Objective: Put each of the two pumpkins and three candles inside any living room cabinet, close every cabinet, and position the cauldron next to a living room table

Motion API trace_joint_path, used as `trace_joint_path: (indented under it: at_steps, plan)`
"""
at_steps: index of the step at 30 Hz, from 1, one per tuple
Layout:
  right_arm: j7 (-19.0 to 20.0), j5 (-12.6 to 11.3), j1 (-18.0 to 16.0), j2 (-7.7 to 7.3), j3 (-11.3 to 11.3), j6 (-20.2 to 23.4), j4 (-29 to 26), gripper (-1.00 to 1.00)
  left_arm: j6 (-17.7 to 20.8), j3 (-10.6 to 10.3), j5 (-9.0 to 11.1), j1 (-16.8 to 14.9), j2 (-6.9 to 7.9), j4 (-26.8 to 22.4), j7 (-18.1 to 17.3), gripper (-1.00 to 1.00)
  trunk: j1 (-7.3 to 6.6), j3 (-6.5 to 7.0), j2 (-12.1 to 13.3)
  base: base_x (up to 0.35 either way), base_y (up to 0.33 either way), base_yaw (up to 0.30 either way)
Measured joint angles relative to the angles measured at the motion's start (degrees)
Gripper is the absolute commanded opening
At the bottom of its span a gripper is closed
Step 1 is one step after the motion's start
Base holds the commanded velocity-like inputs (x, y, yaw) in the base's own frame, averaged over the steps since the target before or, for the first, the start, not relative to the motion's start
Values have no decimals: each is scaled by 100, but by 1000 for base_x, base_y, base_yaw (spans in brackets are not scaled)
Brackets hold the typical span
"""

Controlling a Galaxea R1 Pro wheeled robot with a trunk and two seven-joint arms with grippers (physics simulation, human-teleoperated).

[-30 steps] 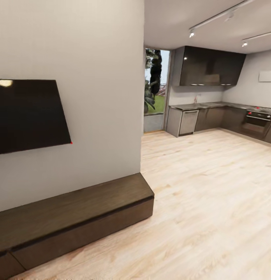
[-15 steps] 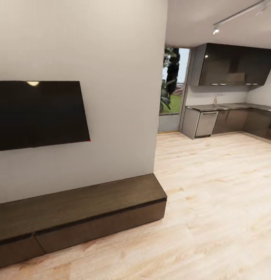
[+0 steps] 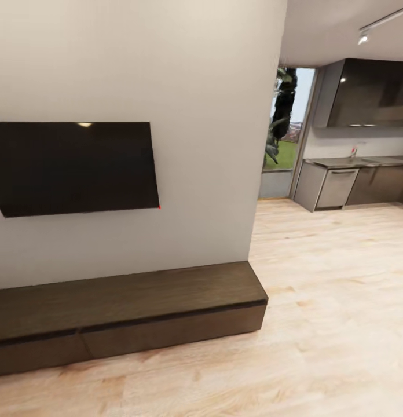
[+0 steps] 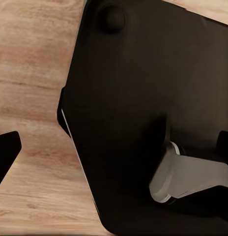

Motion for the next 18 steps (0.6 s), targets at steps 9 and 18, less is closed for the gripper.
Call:
trace_joint_path:
  at_steps: [9,18]
  plan:
    - [0,0,0,12,1,-114,8,100,-1,0,0,0,-1,-4,0,100,-198,140,362,0,0,262]
    - [0,0,0,5,0,-153,21,100,0,0,0,0,-3,-1,0,100,-396,279,724,0,0,262]
